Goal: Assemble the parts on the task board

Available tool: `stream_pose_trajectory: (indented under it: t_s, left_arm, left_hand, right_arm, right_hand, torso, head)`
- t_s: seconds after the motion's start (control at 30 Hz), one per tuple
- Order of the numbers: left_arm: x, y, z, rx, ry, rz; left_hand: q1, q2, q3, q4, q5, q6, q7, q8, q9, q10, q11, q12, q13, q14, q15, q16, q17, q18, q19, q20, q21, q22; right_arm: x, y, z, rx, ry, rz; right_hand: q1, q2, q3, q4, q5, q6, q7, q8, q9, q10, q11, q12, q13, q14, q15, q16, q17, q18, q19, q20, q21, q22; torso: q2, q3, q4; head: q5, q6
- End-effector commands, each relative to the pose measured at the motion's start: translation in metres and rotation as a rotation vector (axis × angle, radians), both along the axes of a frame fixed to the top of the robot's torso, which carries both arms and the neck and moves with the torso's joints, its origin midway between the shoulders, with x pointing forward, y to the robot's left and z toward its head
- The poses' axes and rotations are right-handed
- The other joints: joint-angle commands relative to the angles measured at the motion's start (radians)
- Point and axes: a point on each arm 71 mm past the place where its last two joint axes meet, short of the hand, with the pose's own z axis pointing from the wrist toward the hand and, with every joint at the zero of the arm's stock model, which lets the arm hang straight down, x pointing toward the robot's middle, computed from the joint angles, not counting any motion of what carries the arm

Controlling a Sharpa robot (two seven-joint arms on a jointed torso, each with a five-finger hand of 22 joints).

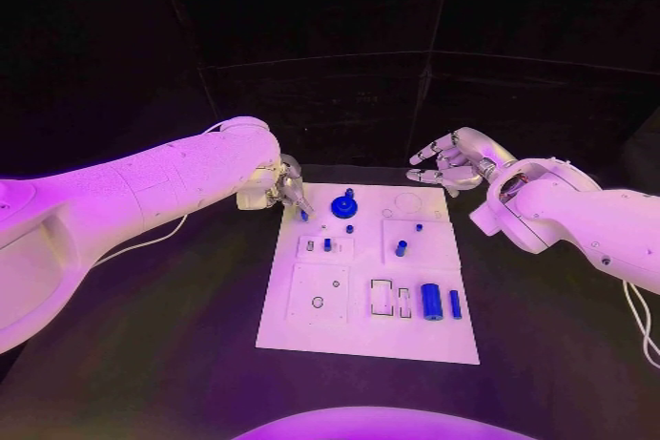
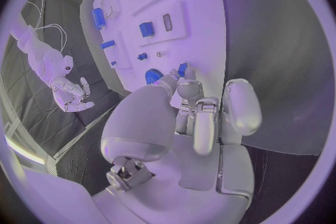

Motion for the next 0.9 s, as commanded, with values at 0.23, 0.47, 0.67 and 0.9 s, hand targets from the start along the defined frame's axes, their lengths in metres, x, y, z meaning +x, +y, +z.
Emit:
stream_pose_trajectory:
  t_s: [0.23, 0.47, 0.67, 0.9]
  left_arm:
    - [-0.012, 0.007, 0.007, -0.141, -0.063, 0.056]
    - [-0.032, 0.017, 0.007, -0.217, -0.067, 0.087]
    - [-0.047, 0.019, 0.002, -0.217, -0.098, 0.067]
    - [-0.059, 0.014, -0.006, -0.215, -0.140, 0.034]
  left_hand:
    - [-0.055, -0.025, 0.231, -0.156, 0.005, 0.005, 0.002, 0.018, 0.010, 0.016, 0.001, 0.002, 0.007, 0.106, -0.001, 0.006, 0.263, -0.007, 0.010, 0.002, 0.005, 0.006]
    - [-0.071, -0.035, 0.265, -0.161, 0.005, 0.004, 0.002, 0.025, 0.015, 0.019, 0.000, 0.002, 0.006, 0.106, -0.002, 0.006, 0.263, -0.008, 0.012, 0.002, 0.006, 0.009]
    - [-0.079, -0.043, 0.285, -0.165, 0.006, 0.004, 0.002, 0.030, 0.019, 0.021, 0.000, 0.003, 0.007, 0.106, -0.002, 0.006, 0.263, -0.008, 0.014, 0.001, 0.009, 0.014]
    - [-0.086, -0.049, 0.302, -0.168, 0.006, 0.005, 0.001, 0.034, 0.021, 0.026, -0.001, 0.008, 0.013, 0.106, -0.002, 0.006, 0.263, -0.009, 0.017, 0.001, 0.012, 0.019]
  right_arm:
    - [0.000, -0.001, 0.002, 0.000, -0.007, 0.006]
    - [0.000, -0.002, 0.002, -0.001, -0.007, 0.003]
    - [-0.001, -0.003, 0.002, -0.001, -0.006, 0.002]
    - [-0.001, -0.003, 0.002, -0.002, -0.006, 0.002]
  right_hand:
    - [0.012, -0.001, 0.002, 0.005, 0.005, -0.006, 0.002, 0.005, -0.001, -0.003, 0.006, 0.002, -0.001, 0.106, 0.006, 0.006, 0.264, 0.008, 0.000, 0.006, -0.001, -0.001]
    - [0.012, 0.000, 0.002, 0.005, 0.005, -0.006, 0.002, 0.005, -0.001, -0.003, 0.006, 0.002, -0.001, 0.106, 0.006, 0.006, 0.264, 0.008, 0.000, 0.006, -0.001, -0.001]
    - [0.012, 0.000, 0.002, 0.005, 0.005, -0.006, 0.002, 0.005, -0.001, -0.003, 0.006, 0.002, -0.001, 0.106, 0.006, 0.006, 0.264, 0.008, 0.000, 0.006, -0.001, -0.001]
    - [0.014, 0.001, -0.005, 0.017, 0.010, -0.007, -0.019, 0.010, -0.001, -0.001, -0.017, 0.000, -0.002, 0.080, -0.028, -0.057, 0.178, 0.000, 0.002, -0.039, -0.002, -0.003]
  torso:
    - [-0.001, 0.0007, 0.0024]
    - [-0.002, 0.0006, 0.0058]
    - [-0.001, -0.0002, 0.0059]
    - [0.000, -0.0002, 0.0014]
  head:
    - [0.007, 0.004]
    - [0.006, 0.001]
    - [0.010, 0.001]
    - [0.013, 0.000]
